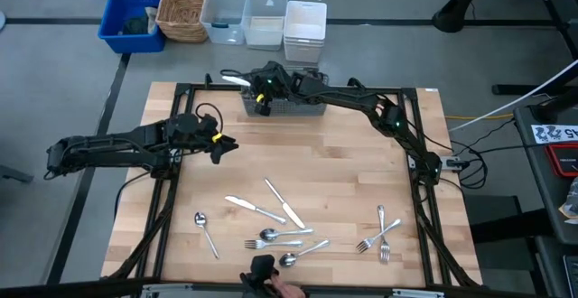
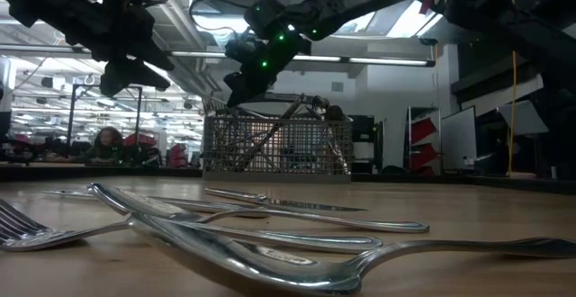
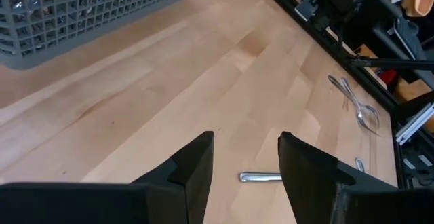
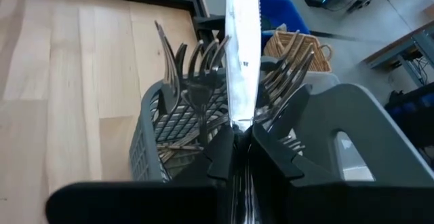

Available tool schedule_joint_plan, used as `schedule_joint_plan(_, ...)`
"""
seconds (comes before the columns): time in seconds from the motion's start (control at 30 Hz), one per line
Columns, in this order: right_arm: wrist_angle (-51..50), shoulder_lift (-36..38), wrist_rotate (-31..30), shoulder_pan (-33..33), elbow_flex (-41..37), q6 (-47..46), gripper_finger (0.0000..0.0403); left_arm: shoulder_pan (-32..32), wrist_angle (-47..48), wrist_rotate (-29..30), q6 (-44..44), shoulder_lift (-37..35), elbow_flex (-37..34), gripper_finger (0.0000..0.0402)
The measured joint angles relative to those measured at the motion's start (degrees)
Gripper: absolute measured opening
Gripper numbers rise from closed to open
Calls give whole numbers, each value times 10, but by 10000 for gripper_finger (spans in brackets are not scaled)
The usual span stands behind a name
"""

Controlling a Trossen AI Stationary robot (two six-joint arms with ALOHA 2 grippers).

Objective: Sort silverware
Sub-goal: Put the silver knife into the dishwasher utensil holder

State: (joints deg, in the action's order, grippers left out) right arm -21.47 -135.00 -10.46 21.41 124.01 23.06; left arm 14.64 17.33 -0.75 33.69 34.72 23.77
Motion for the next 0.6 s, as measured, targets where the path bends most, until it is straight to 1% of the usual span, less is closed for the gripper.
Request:
schedule_joint_plan(0.07, -3, 0, -1, 0, 0, 0, 40, 0, -3, 20, 9, 0, 0, 153)
schedule_joint_plan(0.1, -4, 0, -1, 0, 0, 0, 40, 0, -11, 44, 25, 0, 0, 153)
schedule_joint_plan(0.3, -5, 0, -3, 0, 0, 0, 40, 6, -71, 284, 187, -1, 0, 153)
schedule_joint_plan(0.4, -6, 0, -4, 0, 0, 0, 40, 27, -75, 368, 262, -1, 0, 153)
schedule_joint_plan(0.47, -6, 0, -4, 0, 0, 0, 40, 49, -75, 397, 298, -1, 0, 153)
schedule_joint_plan(0.6, -6, 0, -4, 0, 0, -1, 40, 103, -91, 403, 330, 4, 0, 153)
